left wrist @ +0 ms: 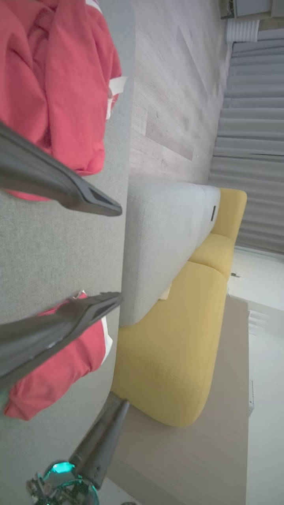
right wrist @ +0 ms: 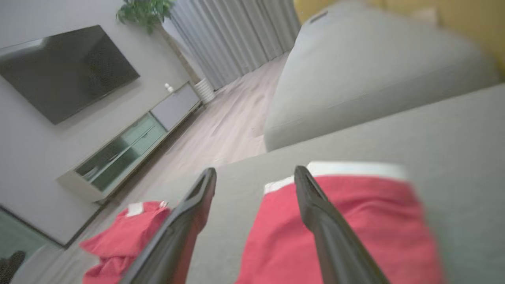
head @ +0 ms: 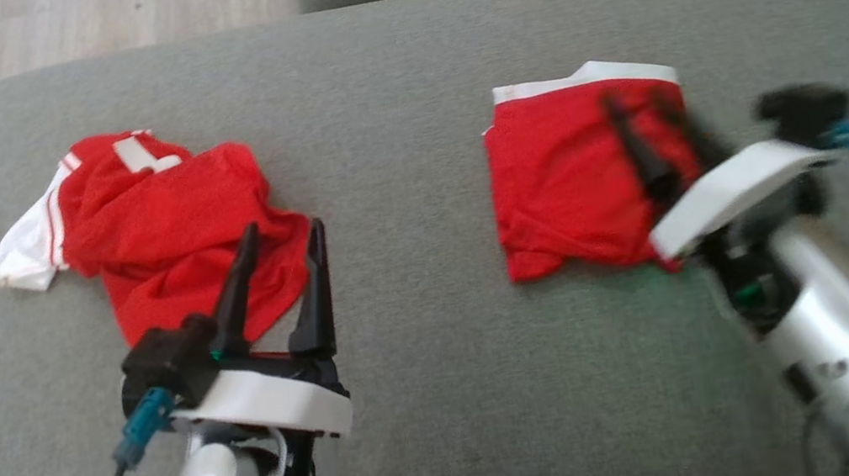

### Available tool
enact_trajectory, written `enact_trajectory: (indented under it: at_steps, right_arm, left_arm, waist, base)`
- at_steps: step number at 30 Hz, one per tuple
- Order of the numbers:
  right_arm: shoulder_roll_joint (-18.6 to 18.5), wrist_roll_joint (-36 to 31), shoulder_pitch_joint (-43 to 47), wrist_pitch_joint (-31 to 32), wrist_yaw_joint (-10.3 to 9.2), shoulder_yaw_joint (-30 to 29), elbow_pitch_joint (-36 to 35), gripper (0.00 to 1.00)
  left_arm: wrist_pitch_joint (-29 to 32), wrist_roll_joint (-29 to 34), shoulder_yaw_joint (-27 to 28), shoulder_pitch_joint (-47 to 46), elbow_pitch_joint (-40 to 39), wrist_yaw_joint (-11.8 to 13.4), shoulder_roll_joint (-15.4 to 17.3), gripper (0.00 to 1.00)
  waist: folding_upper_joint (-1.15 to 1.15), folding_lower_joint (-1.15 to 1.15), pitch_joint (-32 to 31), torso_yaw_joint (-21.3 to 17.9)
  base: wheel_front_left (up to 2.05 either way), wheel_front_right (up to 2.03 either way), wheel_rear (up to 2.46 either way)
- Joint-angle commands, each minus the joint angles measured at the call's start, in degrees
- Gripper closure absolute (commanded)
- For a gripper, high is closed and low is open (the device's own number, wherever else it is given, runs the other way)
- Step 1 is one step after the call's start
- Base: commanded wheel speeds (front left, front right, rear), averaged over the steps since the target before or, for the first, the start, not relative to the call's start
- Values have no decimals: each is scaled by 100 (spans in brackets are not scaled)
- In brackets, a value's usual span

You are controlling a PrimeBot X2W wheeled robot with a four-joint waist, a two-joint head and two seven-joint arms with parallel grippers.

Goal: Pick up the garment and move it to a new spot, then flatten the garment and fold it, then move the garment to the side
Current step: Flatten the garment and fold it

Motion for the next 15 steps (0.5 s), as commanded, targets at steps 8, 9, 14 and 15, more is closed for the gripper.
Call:
enact_trajectory:
  at_steps: [8,9,14,15]
  right_arm:
    - [-536,-1562,347,-908,-5,-831,-399,0]
    - [-521,-1777,431,-960,-5,-975,-416,0]
    - [-127,-3001,1016,-1123,-5,-1892,-737,0]
    - [-12,-3161,1124,-1135,-5,-2047,-822,0]
  left_arm:
    - [-30,84,381,-124,-349,-28,42,0]
    - [-30,89,398,-119,-364,-37,42,0]
    - [-30,112,438,-38,-424,-93,42,0]
    - [-30,112,437,-16,-422,-105,42,0]
  waist:
    - [0,0,-67,-289]
    - [0,0,-75,-319]
    - [0,0,-116,-461]
    - [0,0,-125,-487]
  base:
    - [0,0,0]
    - [0,0,0]
    - [0,0,0]
    - [0,0,0]
